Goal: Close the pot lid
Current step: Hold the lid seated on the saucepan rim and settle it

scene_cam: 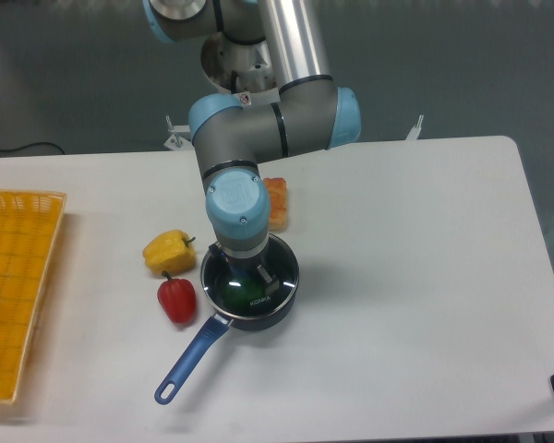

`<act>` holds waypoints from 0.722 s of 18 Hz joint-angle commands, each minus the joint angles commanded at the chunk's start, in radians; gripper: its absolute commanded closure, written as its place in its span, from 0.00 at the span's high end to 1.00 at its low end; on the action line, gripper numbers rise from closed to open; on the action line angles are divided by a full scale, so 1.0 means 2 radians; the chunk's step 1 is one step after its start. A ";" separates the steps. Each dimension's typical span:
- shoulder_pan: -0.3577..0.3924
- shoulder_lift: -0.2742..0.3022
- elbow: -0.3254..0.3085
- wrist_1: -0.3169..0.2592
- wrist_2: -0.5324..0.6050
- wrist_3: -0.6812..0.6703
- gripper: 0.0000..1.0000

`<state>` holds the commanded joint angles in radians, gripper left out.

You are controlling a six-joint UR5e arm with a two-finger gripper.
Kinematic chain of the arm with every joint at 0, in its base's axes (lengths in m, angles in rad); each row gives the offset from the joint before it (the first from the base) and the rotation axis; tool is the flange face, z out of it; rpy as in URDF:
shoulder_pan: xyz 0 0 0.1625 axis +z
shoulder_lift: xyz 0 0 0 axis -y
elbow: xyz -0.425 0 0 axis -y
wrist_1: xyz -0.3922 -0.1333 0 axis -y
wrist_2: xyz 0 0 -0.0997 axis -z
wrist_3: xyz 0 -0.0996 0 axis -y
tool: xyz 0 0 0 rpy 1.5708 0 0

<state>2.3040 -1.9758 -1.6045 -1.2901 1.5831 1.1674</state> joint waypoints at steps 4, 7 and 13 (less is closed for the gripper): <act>0.000 0.002 0.000 0.000 0.000 0.001 0.61; 0.000 0.000 -0.001 0.000 0.001 -0.001 0.74; 0.000 0.001 -0.001 0.002 0.000 -0.002 0.99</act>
<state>2.3040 -1.9742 -1.6061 -1.2870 1.5831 1.1628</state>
